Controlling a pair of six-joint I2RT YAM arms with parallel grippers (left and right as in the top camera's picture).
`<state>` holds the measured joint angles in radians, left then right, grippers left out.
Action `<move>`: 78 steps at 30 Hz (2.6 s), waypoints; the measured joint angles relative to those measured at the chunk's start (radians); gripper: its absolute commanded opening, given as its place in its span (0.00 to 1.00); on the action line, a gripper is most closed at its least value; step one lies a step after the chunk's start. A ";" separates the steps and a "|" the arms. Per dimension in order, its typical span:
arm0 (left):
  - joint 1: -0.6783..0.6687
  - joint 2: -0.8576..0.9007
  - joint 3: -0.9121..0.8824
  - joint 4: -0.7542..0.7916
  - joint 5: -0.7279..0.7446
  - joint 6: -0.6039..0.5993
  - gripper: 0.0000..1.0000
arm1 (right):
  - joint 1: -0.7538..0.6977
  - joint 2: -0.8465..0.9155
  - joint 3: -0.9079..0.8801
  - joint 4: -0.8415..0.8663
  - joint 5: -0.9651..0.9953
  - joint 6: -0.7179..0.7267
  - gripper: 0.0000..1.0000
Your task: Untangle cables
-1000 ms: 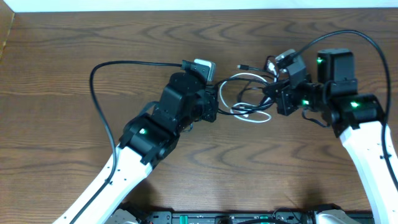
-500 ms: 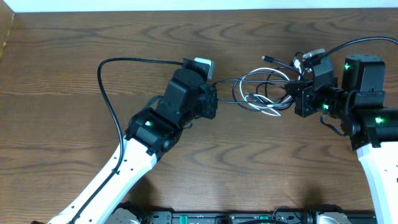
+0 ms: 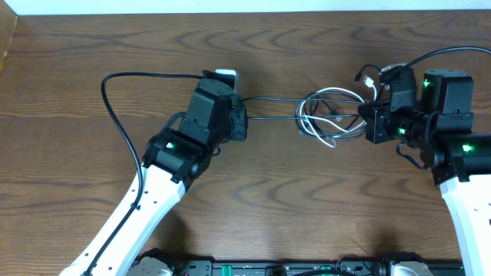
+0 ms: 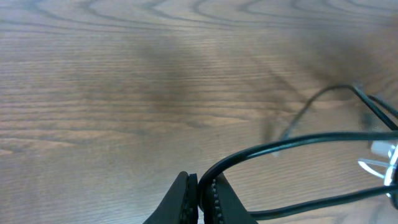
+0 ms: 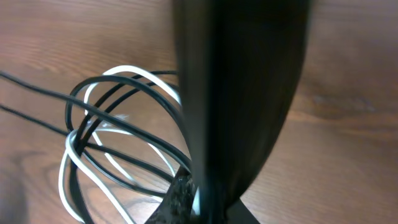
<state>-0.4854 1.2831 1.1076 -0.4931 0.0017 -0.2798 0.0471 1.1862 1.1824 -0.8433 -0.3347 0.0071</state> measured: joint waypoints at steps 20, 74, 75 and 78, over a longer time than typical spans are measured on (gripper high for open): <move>0.173 0.000 0.000 -0.043 -0.037 0.000 0.08 | -0.010 0.000 0.000 -0.094 0.388 0.203 0.16; 0.042 0.014 0.000 -0.045 0.240 0.018 0.24 | 0.149 0.367 0.000 -0.086 0.111 0.118 0.60; 0.035 0.019 0.000 -0.045 0.240 0.018 0.24 | 0.153 0.377 0.000 -0.083 0.111 0.118 0.60; 0.011 0.038 0.000 -0.045 0.240 0.018 0.23 | 0.164 0.404 0.000 -0.079 0.115 0.124 0.60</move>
<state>-0.4744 1.3209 1.1076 -0.5385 0.2417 -0.2615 0.2111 1.5898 1.1824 -0.9222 -0.2199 0.1310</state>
